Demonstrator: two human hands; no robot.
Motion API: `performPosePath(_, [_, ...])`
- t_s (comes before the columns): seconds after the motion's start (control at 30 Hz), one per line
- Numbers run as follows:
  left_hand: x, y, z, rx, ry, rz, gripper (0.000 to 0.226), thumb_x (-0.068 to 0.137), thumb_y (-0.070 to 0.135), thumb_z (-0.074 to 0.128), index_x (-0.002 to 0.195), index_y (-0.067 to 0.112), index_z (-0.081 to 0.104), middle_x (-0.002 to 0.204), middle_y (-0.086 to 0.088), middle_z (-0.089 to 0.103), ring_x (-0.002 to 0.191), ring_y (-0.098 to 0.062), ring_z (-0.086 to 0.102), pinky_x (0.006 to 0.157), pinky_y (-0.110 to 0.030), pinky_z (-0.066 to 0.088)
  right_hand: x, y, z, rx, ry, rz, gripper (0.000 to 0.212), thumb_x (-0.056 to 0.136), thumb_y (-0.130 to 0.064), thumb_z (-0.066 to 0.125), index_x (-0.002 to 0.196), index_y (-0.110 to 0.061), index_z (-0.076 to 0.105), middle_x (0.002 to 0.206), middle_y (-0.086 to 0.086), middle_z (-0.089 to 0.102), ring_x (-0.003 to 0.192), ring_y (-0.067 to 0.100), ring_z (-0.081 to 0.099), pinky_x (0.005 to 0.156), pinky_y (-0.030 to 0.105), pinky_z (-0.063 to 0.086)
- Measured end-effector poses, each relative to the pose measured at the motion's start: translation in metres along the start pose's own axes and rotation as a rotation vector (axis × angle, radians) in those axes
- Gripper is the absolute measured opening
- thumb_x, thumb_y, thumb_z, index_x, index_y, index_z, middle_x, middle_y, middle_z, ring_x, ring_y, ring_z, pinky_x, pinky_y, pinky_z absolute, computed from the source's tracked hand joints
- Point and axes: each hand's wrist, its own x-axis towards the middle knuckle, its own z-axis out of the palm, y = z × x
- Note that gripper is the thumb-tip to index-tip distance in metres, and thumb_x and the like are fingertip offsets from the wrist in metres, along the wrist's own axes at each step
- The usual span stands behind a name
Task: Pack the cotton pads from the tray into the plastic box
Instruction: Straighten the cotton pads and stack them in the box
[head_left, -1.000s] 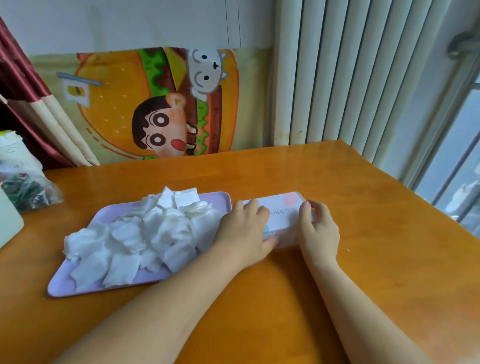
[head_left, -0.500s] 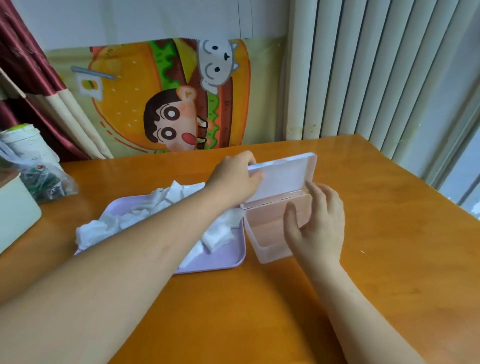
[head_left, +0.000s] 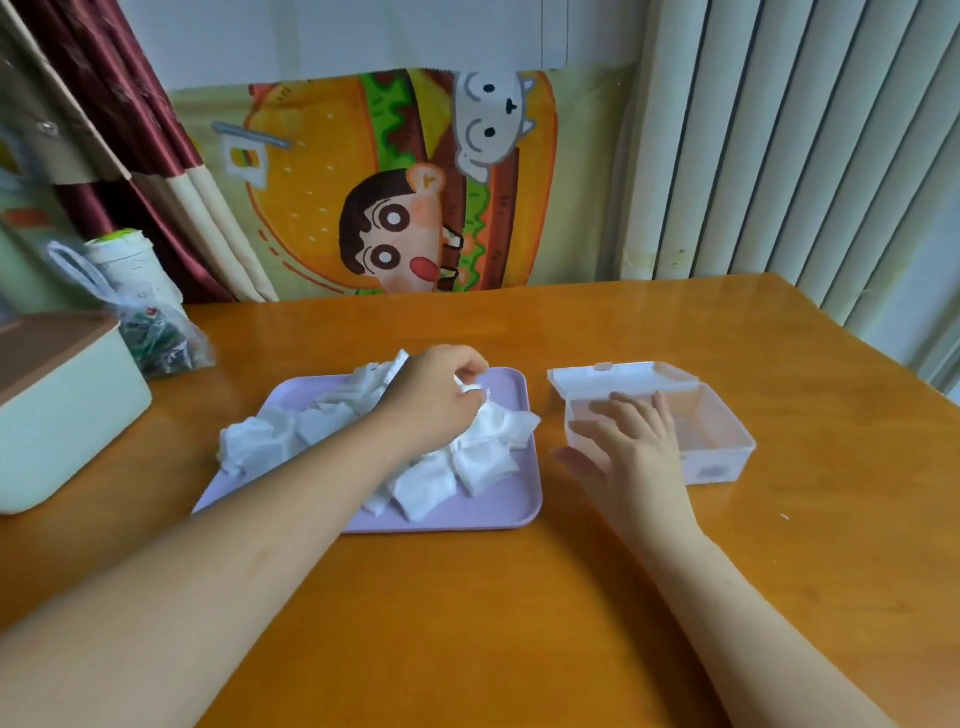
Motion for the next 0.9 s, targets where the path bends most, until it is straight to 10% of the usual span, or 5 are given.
performPosePath(0.13, [-0.047, -0.025, -0.008, 0.018, 0.021, 0.002, 0.014, 0.095, 0.016, 0.07, 0.106, 0.024, 0.073, 0.091, 0.013, 0.066, 0.074, 0.0, 0.058, 0.07, -0.017, 0.044, 0.0, -0.014, -0.008, 0.0, 0.076, -0.077, 0.019, 0.086, -0.016, 0.087, 0.1, -0.008, 0.078, 0.119, 0.017, 0.07, 0.117, 0.043, 0.061, 0.102, 0.061, 0.049])
performPosePath(0.3, [-0.087, -0.057, 0.006, 0.082, -0.073, 0.028, 0.03, 0.093, 0.024, 0.074, 0.123, 0.027, 0.07, 0.116, 0.018, 0.058, 0.097, -0.006, 0.059, 0.089, -0.025, 0.051, 0.008, -0.065, -0.003, 0.262, -0.207, -0.003, 0.015, 0.097, -0.014, 0.074, 0.11, -0.015, 0.079, 0.1, -0.006, 0.07, 0.081, 0.012, 0.063, 0.069, 0.018, 0.047])
performPosePath(0.67, [-0.071, -0.079, 0.018, 0.051, 0.05, 0.008, 0.046, 0.088, 0.034, 0.076, 0.131, 0.029, 0.064, 0.112, 0.017, 0.052, 0.114, -0.01, 0.049, 0.093, -0.021, 0.041, 0.048, -0.08, 0.041, 0.106, -0.583, 0.245, 0.031, 0.091, -0.02, 0.071, 0.122, -0.015, 0.075, 0.115, 0.004, 0.074, 0.101, 0.025, 0.068, 0.085, 0.041, 0.059])
performPosePath(0.9, [-0.074, -0.08, 0.027, 0.063, 0.13, 0.057, 0.046, 0.086, 0.035, 0.071, 0.132, 0.034, 0.062, 0.102, 0.025, 0.047, 0.109, -0.009, 0.049, 0.095, -0.026, 0.045, 0.039, -0.076, 0.035, 0.312, -0.503, 0.329, 0.007, 0.087, -0.019, 0.078, 0.091, -0.02, 0.072, 0.084, -0.012, 0.067, 0.079, 0.01, 0.064, 0.067, 0.016, 0.049])
